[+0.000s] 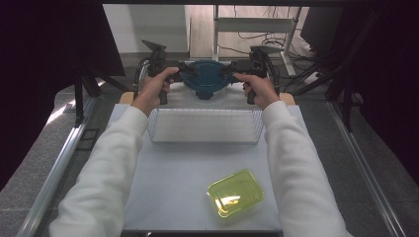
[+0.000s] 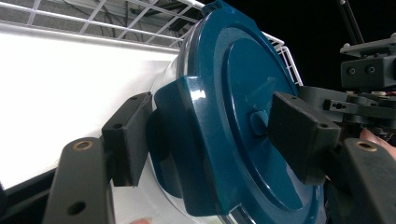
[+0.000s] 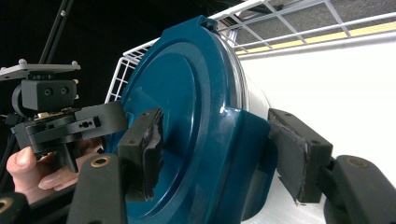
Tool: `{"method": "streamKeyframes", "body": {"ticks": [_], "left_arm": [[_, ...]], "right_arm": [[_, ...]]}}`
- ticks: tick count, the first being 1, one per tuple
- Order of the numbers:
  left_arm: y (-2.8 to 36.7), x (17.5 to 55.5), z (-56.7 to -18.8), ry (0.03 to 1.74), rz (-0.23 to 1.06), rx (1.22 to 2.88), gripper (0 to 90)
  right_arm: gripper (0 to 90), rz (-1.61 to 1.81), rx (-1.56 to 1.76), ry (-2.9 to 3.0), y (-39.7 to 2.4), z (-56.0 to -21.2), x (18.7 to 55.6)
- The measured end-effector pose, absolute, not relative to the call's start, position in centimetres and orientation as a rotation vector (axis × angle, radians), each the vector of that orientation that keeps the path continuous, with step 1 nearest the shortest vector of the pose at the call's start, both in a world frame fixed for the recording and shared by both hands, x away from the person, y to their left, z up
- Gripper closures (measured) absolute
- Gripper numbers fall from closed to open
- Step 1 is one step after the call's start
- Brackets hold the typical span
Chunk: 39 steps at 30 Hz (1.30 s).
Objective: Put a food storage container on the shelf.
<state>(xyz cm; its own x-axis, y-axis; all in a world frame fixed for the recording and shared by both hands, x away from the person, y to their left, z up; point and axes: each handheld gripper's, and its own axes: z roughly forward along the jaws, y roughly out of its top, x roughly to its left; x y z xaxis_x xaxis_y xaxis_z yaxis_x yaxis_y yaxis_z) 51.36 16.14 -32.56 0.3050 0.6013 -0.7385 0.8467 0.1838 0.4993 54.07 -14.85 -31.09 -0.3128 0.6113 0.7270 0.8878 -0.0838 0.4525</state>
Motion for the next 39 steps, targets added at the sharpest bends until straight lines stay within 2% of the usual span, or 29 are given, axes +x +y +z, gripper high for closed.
{"method": "streamKeyframes", "body": {"ticks": [3,4,6,10,16,26,39], "left_arm": [[16.1,51.3,-32.6,1.384,-0.277,1.509,32.4],[16.0,51.2,-32.5,1.380,-0.236,1.522,31.5],[15.8,50.9,-32.3,1.369,-0.171,1.537,21.6],[15.8,50.5,-31.9,1.324,-0.162,1.543,16.9],[16.3,49.4,-31.1,1.301,-0.075,1.587,14.8],[17.3,45.7,-30.2,1.258,0.010,1.595,13.6],[18.4,39.8,-31.4,1.176,0.093,1.647,15.1]], "right_arm": [[35.9,-1.363,-1.647,-1.907,-14.7,-31.1,53.9],[31.8,-1.378,-1.663,-1.924,-14.6,-31.0,53.9],[22.0,-1.415,-1.713,-2.049,-14.3,-30.5,53.5],[18.1,-1.480,-1.699,-2.061,-14.4,-29.9,53.0],[14.5,-1.573,-1.609,-2.135,-14.3,-28.3,51.2],[13.0,-1.586,-1.551,-2.317,-14.6,-26.9,48.3],[16.0,-1.635,-1.453,-2.416,-17.6,-27.8,44.2]]}}
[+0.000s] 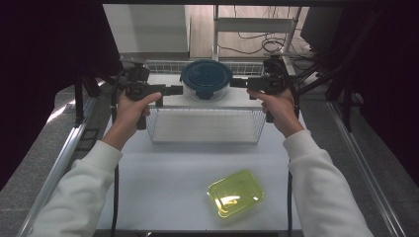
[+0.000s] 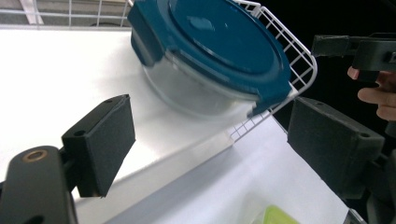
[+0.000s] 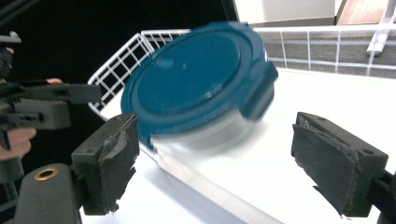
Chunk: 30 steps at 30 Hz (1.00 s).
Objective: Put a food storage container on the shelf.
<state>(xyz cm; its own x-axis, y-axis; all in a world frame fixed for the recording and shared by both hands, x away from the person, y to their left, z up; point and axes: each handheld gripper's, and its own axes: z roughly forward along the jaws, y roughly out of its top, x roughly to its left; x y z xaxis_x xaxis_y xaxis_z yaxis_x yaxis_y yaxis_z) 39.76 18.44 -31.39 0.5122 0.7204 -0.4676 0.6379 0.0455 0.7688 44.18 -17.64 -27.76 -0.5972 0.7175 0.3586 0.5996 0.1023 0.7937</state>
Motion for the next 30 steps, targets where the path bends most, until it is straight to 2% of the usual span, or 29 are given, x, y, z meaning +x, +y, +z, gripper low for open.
{"method": "streamKeyframes", "body": {"ticks": [15,26,30], "left_arm": [[19.6,33.8,-35.1,1.125,0.097,1.650,21.0],[19.3,30.1,-40.0,1.149,0.095,1.740,22.2],[19.0,29.1,-41.7,1.151,0.106,1.790,22.4]], "right_arm": [[18.9,1.534,1.254,2.301,-20.8,-31.4,38.9],[19.8,1.467,1.174,2.326,-22.4,-34.7,34.4],[21.3,1.440,1.161,2.395,-22.7,-37.1,32.5]]}}
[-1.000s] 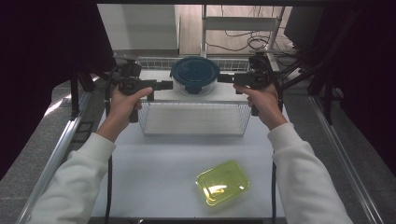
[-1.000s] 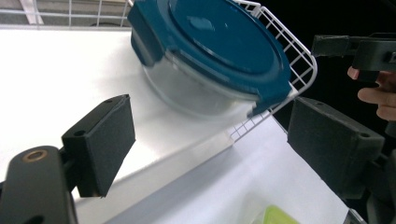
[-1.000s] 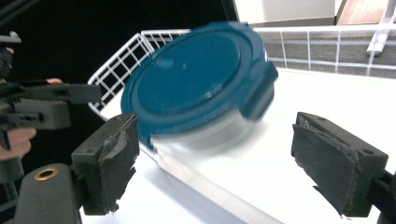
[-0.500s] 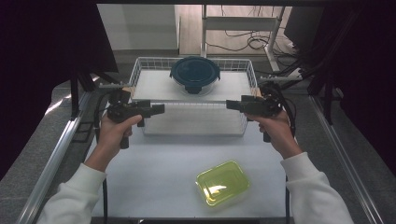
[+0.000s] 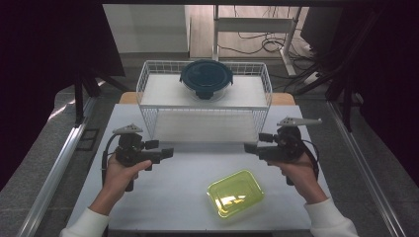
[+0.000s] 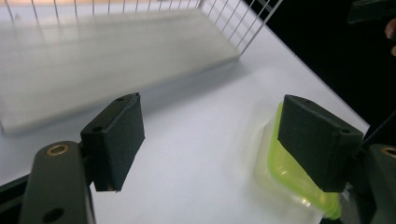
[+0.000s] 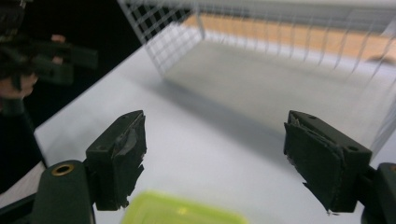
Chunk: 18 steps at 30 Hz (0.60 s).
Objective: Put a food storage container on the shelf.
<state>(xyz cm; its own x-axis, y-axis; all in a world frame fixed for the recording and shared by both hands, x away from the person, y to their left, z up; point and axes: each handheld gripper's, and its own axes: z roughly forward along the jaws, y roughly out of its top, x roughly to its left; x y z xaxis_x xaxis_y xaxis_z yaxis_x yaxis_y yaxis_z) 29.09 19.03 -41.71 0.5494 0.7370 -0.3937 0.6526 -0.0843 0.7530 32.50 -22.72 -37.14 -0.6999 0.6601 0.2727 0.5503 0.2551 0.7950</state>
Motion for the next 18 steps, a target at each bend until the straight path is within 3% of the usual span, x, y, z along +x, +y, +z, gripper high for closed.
{"method": "streamKeyframes", "body": {"ticks": [7,18], "left_arm": [[18.6,27.2,-44.0,1.159,0.121,1.846,22.4],[19.4,25.2,-47.3,1.245,0.157,1.893,23.2]], "right_arm": [[22.3,1.377,1.176,2.446,-23.2,-40.3,30.7],[24.8,1.307,1.176,2.468,-24.0,-42.6,28.9]]}}
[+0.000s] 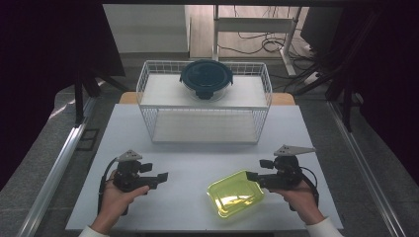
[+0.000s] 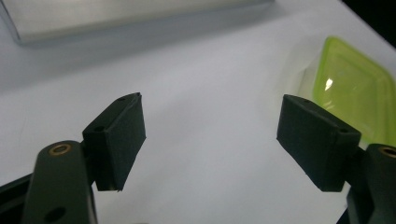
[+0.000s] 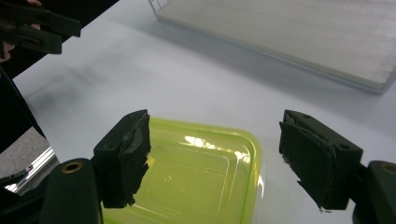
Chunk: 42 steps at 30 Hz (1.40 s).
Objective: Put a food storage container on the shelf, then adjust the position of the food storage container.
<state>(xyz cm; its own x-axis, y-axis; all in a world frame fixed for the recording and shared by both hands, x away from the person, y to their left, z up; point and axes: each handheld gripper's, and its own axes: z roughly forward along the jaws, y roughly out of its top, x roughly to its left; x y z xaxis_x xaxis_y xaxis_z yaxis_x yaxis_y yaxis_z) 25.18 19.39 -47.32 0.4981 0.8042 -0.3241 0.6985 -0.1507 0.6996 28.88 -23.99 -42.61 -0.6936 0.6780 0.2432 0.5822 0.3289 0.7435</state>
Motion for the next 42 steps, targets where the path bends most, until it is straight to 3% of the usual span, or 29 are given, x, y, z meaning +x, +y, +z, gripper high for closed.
{"method": "streamKeyframes", "body": {"ticks": [8,17,20,28,29,30,34,42], "left_arm": [[18.4,25.0,-47.4,1.219,0.180,1.928,22.5],[18.6,25.2,-47.7,1.230,0.165,1.929,22.5],[18.6,25.2,-47.9,1.232,0.159,1.930,22.5],[18.5,25.2,-48.1,1.239,0.155,1.941,22.4],[18.5,25.2,-48.1,1.239,0.155,1.941,22.5],[18.5,25.2,-48.1,1.241,0.156,1.941,22.4],[18.5,25.2,-48.1,1.241,0.154,1.943,22.4],[18.6,25.3,-48.4,1.247,0.149,1.954,22.1]], "right_arm": [[25.0,1.275,1.172,2.462,-24.7,-43.2,27.8],[32.2,1.276,1.175,2.469,-25.5,-43.2,27.2],[37.9,1.279,1.173,2.487,-25.6,-43.3,26.8],[67.7,1.154,1.096,2.590,-26.1,-44.0,25.2],[67.7,1.154,1.096,2.590,-26.1,-44.0,25.2],[74.1,1.113,1.070,2.628,-25.9,-44.4,24.8],[84.6,1.038,1.011,2.717,-25.0,-45.4,24.1],[88.7,0.925,0.895,2.825,-23.2,-46.3,23.3]]}}
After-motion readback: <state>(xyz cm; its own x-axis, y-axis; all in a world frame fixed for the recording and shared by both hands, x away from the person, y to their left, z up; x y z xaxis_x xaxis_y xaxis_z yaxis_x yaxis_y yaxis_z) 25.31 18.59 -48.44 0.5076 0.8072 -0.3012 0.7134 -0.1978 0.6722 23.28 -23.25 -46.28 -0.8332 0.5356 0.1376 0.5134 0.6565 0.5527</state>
